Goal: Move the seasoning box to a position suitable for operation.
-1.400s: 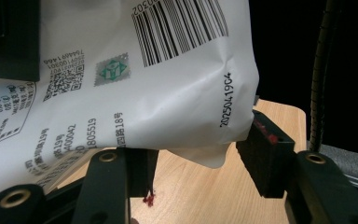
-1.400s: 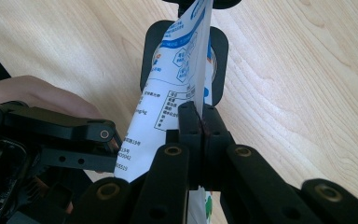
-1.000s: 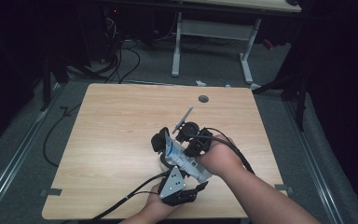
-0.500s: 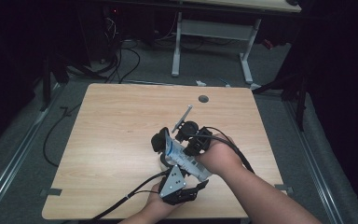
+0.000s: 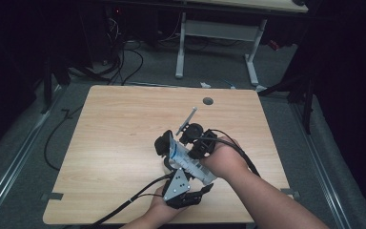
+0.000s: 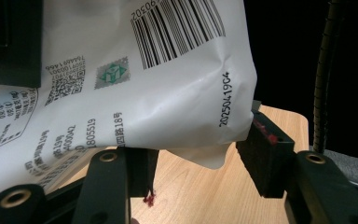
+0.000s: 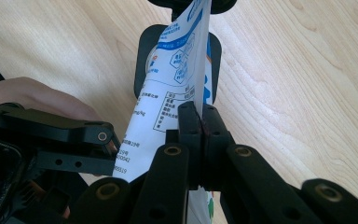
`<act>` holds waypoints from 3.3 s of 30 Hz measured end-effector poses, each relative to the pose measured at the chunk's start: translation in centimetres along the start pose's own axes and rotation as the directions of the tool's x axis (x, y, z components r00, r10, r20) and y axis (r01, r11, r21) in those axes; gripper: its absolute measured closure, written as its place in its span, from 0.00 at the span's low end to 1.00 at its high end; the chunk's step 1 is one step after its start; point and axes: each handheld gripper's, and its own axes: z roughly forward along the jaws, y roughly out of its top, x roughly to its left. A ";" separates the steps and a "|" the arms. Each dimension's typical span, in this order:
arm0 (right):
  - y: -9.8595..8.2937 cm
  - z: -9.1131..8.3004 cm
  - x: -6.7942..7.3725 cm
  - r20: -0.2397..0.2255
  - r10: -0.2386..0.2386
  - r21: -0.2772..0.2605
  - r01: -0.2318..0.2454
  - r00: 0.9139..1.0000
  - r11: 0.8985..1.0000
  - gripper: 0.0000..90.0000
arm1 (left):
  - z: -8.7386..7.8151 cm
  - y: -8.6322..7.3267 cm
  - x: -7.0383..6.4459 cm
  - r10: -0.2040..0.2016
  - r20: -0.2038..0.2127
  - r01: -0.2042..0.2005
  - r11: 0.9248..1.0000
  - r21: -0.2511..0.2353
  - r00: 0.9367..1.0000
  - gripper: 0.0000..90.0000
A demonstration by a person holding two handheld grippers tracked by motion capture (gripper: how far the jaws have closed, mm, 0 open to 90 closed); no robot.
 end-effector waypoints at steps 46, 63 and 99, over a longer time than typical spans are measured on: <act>0.2 0.3 -0.4 0.002 0.002 0.002 -0.002 1.000 1.000 0.99 | 0.3 -0.2 0.2 -0.026 -0.002 0.026 1.000 -0.010 1.000 0.56; 0.2 0.3 -0.5 0.000 -0.002 -0.004 0.002 1.000 1.000 0.99 | 0.3 0.0 0.3 -0.031 0.001 0.031 0.999 -0.017 1.000 0.56; 0.3 0.2 -0.3 0.001 0.003 -0.009 -0.003 1.000 1.000 0.99 | 0.1 0.1 0.3 -0.028 0.004 0.028 0.999 -0.024 1.000 0.56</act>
